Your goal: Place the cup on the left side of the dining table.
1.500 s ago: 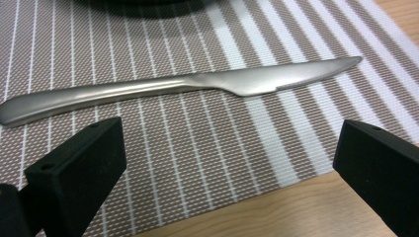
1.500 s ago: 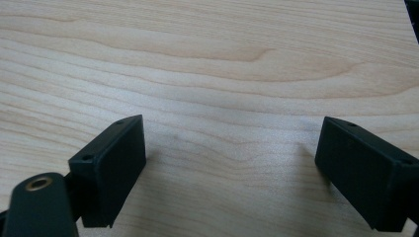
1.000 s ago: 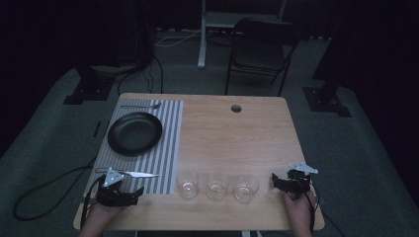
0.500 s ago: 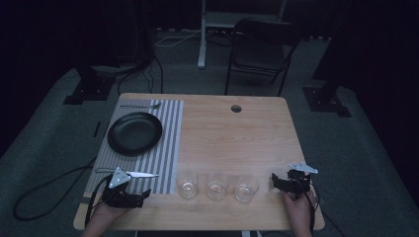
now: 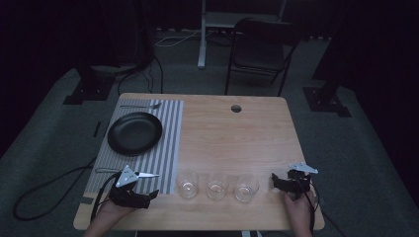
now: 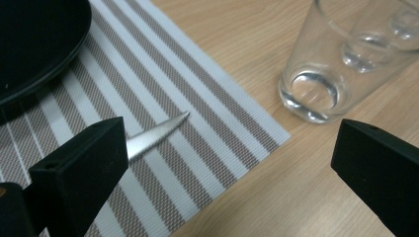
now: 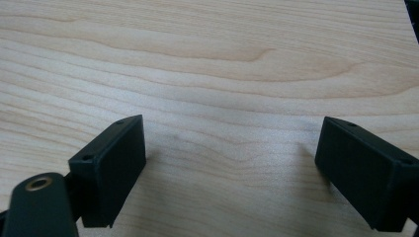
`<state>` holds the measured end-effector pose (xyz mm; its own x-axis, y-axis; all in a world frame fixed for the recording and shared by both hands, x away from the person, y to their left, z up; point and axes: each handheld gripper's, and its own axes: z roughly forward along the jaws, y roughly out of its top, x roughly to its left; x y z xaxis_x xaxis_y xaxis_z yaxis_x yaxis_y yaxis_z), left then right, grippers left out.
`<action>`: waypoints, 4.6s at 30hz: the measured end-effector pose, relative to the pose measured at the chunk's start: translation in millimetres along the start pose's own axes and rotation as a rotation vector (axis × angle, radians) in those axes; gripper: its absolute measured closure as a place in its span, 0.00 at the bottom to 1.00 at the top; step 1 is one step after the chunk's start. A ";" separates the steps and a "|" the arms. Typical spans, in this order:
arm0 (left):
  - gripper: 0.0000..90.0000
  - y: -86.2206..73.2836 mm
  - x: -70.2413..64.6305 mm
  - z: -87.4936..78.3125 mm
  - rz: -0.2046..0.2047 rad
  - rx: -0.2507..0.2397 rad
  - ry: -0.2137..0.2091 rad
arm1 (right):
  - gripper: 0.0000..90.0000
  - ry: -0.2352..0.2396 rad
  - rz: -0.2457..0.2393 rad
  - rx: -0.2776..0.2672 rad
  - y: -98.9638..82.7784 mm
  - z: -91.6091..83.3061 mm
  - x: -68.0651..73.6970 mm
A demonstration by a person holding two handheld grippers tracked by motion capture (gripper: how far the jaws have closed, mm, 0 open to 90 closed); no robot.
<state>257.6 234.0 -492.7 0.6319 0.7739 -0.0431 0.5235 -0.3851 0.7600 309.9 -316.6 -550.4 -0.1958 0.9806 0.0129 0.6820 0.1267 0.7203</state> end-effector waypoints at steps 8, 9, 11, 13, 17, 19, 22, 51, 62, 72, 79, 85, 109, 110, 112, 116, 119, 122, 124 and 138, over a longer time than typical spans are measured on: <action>0.02 10.9 -9.7 2.0 0.049 -0.005 -0.027 | 0.13 0.000 0.000 0.000 0.0 0.0 0.0; 0.02 10.9 -9.7 2.0 0.049 -0.005 -0.027 | 0.13 0.000 0.000 0.000 0.0 0.0 0.0; 0.02 13.9 -11.8 3.1 0.053 -0.008 -0.042 | 0.13 0.000 0.000 0.000 0.0 0.0 0.0; 0.02 15.6 -13.6 3.8 0.062 -0.009 -0.048 | 0.13 0.000 0.000 0.000 0.0 0.0 0.0; 0.02 19.9 -16.7 4.5 0.078 -0.011 -0.066 | 0.13 0.000 0.000 0.000 0.0 0.0 0.0; 0.02 22.6 -18.5 4.5 0.083 -0.014 -0.072 | 0.13 0.000 0.000 0.000 0.0 0.0 0.0; 0.02 26.8 -21.8 5.0 0.100 -0.016 -0.091 | 0.13 0.000 0.000 0.000 0.0 0.0 0.0; 0.02 62.3 -51.1 23.9 0.231 0.005 -0.196 | 0.13 0.000 -0.002 -0.001 -0.1 0.1 -0.1; 0.02 73.6 -62.1 32.9 0.262 0.014 -0.228 | 0.13 0.000 -0.001 -0.001 -0.1 0.1 -0.2; 0.02 81.8 -69.9 40.2 0.284 0.018 -0.250 | 0.13 0.000 -0.001 -0.001 -0.1 0.1 -0.2; 0.02 85.1 -76.4 46.8 0.295 0.020 -0.262 | 0.13 0.000 -0.002 -0.001 -0.1 0.1 -0.2; 0.02 90.9 -82.0 51.3 0.307 0.022 -0.275 | 0.13 0.000 -0.001 -0.001 -0.1 0.1 -0.2; 0.02 112.9 -117.7 82.2 0.369 0.049 -0.345 | 0.13 0.000 -0.002 -0.001 -0.1 0.1 -0.2; 0.02 114.2 -119.4 83.2 0.371 0.047 -0.344 | 0.13 0.000 -0.001 -0.001 -0.1 0.1 -0.2; 0.02 116.2 -123.2 85.2 0.381 0.049 -0.350 | 0.13 0.000 -0.002 -0.001 -0.1 0.1 -0.2; 0.02 118.8 -131.0 91.1 0.396 0.063 -0.356 | 0.13 0.000 -0.002 -0.001 -0.1 0.1 -0.1; 0.02 121.3 -136.4 96.0 0.403 0.067 -0.366 | 0.13 0.000 -0.002 -0.001 -0.1 0.1 -0.1; 0.02 124.4 -141.7 100.7 0.418 0.074 -0.373 | 0.13 0.000 -0.002 -0.001 -0.1 0.1 -0.1; 0.02 126.3 -145.7 103.6 0.425 0.074 -0.374 | 0.13 0.000 -0.002 -0.001 -0.1 0.1 -0.1; 0.02 143.6 -164.9 124.2 0.462 0.100 -0.400 | 0.13 0.000 -0.002 -0.001 -0.1 0.1 -0.1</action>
<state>299.5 -11.4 -457.0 0.9613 0.2748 0.0213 0.1836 -0.6958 0.6944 309.9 -316.7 -550.6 -0.1970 0.9803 0.0117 0.6807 0.1281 0.7213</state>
